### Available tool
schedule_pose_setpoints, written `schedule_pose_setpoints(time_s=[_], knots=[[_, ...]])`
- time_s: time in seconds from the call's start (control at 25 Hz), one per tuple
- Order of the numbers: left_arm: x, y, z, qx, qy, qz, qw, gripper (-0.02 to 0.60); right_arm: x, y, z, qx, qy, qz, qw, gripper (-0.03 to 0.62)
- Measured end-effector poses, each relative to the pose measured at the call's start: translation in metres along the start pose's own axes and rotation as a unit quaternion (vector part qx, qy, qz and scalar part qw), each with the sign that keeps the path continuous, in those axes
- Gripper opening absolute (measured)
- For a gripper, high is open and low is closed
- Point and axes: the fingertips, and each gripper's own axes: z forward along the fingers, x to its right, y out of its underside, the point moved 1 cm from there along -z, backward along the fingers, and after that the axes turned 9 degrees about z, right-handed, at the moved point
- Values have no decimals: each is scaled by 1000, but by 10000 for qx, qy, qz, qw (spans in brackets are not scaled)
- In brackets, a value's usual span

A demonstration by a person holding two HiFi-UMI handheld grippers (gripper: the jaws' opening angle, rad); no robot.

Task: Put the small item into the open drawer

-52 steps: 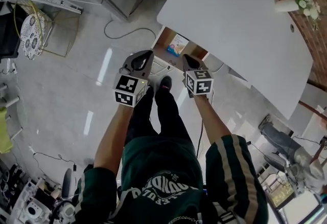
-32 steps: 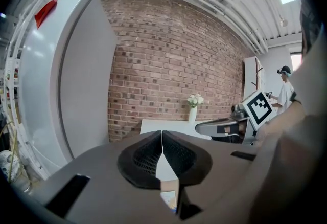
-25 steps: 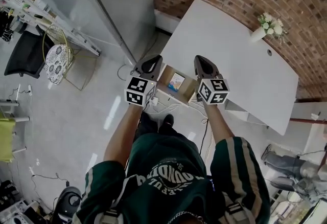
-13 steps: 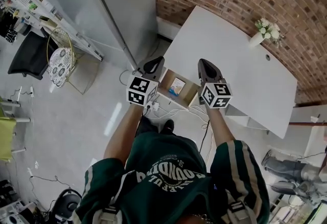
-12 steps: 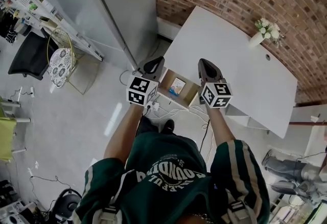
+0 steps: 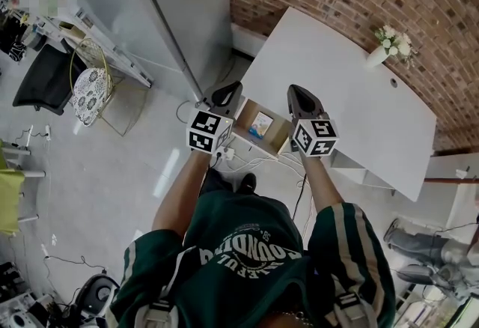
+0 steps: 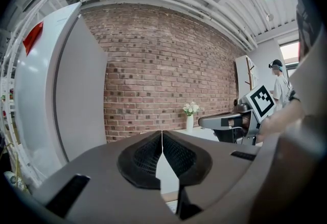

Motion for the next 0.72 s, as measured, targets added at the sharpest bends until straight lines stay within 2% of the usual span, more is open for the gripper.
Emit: schedule_pose_setpoints(time_s=[0.72], knots=[[1,8,5,-42,49,-33,10000,20,-1,6,3,-34,-4,45,10000,25]])
